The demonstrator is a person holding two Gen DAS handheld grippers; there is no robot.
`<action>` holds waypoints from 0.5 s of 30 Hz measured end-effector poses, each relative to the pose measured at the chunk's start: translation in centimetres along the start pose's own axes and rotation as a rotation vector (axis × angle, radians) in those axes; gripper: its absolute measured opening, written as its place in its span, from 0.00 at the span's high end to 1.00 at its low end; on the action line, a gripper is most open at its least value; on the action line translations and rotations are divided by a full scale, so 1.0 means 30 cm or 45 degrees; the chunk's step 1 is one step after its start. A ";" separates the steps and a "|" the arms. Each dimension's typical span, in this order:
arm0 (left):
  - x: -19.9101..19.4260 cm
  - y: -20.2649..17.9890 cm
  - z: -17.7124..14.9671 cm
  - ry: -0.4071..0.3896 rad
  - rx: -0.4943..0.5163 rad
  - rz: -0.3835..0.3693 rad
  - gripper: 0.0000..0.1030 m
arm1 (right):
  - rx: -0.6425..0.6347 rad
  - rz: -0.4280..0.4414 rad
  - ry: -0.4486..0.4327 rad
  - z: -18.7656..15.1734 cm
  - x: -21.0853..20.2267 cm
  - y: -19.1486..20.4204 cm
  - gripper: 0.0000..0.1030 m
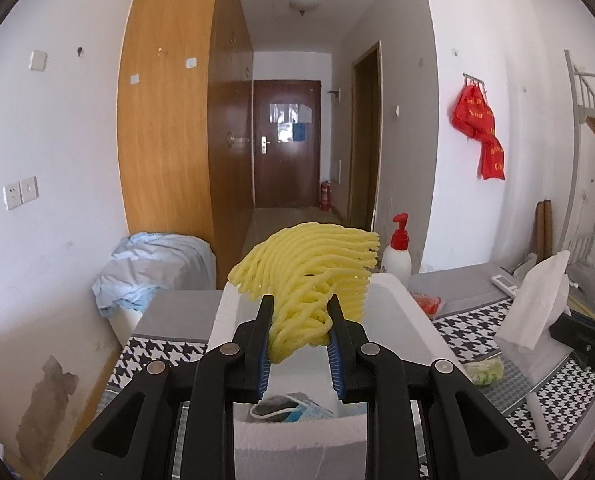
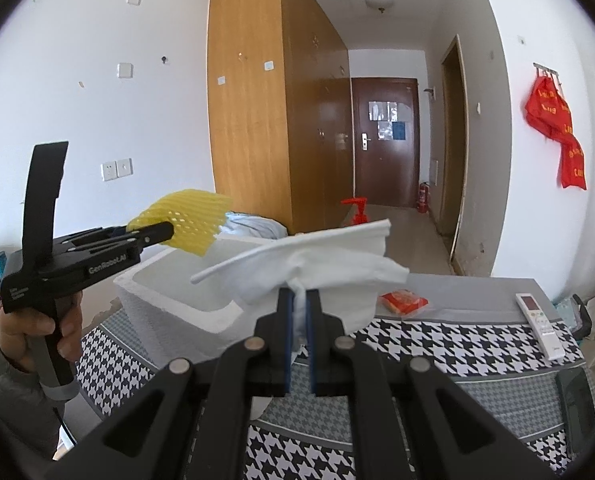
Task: Organize soft objects
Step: 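Open the left tool to drop the yellow net into the foam box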
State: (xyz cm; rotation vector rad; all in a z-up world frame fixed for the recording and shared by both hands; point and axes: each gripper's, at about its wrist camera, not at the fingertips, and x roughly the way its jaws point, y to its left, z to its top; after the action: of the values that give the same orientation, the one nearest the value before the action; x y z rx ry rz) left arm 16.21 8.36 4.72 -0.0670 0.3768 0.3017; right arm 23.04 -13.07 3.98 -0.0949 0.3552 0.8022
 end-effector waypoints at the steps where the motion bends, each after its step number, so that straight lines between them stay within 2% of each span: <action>1: 0.006 0.004 0.002 0.005 -0.005 -0.005 0.76 | 0.000 -0.001 0.003 0.001 0.005 0.001 0.92; 5: 0.025 0.014 0.006 0.019 -0.007 -0.013 0.73 | 0.000 -0.008 0.014 0.001 0.019 0.009 0.92; 7: 0.028 0.005 0.005 0.027 -0.001 -0.018 0.66 | 0.003 -0.010 0.018 0.003 0.024 0.013 0.92; 11: 0.031 0.017 -0.002 0.029 -0.009 -0.019 0.47 | 0.002 -0.016 0.023 0.006 0.030 0.019 0.92; 14: 0.021 0.030 -0.006 0.022 -0.026 -0.023 0.23 | 0.003 -0.022 0.028 0.008 0.034 0.024 0.92; 15: 0.016 0.034 -0.006 0.012 -0.036 -0.024 0.19 | 0.003 -0.023 0.029 0.008 0.035 0.025 0.92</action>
State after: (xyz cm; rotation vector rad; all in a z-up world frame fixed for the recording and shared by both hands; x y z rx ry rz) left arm 16.26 9.44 4.35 -0.0995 0.3811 0.2881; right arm 23.22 -11.77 3.89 -0.1053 0.3760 0.7830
